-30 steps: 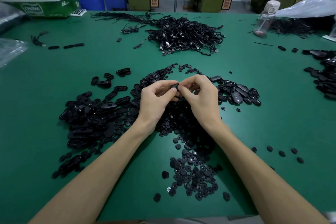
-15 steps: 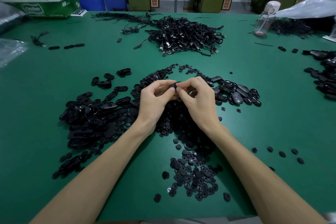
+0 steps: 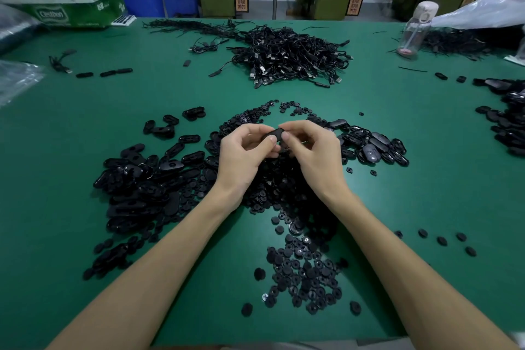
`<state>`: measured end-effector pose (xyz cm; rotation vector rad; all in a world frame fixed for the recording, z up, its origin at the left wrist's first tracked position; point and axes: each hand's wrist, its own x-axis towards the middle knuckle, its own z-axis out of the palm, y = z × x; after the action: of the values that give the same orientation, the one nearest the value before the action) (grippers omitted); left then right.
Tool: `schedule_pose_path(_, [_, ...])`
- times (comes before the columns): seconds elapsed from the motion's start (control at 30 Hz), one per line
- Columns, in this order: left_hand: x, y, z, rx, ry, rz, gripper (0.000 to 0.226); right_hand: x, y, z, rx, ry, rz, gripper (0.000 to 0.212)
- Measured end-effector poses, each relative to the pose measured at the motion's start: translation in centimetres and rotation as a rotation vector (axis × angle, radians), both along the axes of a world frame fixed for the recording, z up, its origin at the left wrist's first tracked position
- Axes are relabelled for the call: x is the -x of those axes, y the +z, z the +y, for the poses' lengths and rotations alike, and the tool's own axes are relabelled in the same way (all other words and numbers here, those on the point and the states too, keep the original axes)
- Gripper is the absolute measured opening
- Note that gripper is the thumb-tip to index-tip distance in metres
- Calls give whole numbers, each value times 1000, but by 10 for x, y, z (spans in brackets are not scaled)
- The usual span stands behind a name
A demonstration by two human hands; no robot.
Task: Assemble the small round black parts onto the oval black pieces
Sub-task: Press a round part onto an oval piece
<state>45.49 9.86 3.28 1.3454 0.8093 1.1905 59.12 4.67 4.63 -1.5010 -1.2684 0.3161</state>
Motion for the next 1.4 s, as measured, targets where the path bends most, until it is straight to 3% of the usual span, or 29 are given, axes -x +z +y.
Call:
schedule_pose_path(0.17, [2,2,1,-45,18,53,11,-1,1,-1,-16,20,9,11])
schedule_pose_path(0.57, [0,6,4,-137,82,211,16,12,0,-4,-110,16,-196,19])
schedule_pose_path(0.8, [6,7,6,-83,-22,57,12,9,1,-4,-151,5,-177,19])
schedule_pose_path(1.03, [7,4,8,-114,-47,69,10,8,1,-4,-146,14,-164,19])
schedule_pose_path(1.27, [8,1,13,-251,138,301,22,-12,5,2,-129,-187,-77,19])
schedule_pose_path(1.4, [19,3,19,-356,335,651,43,-37,8,4,-62,-403,-30,25])
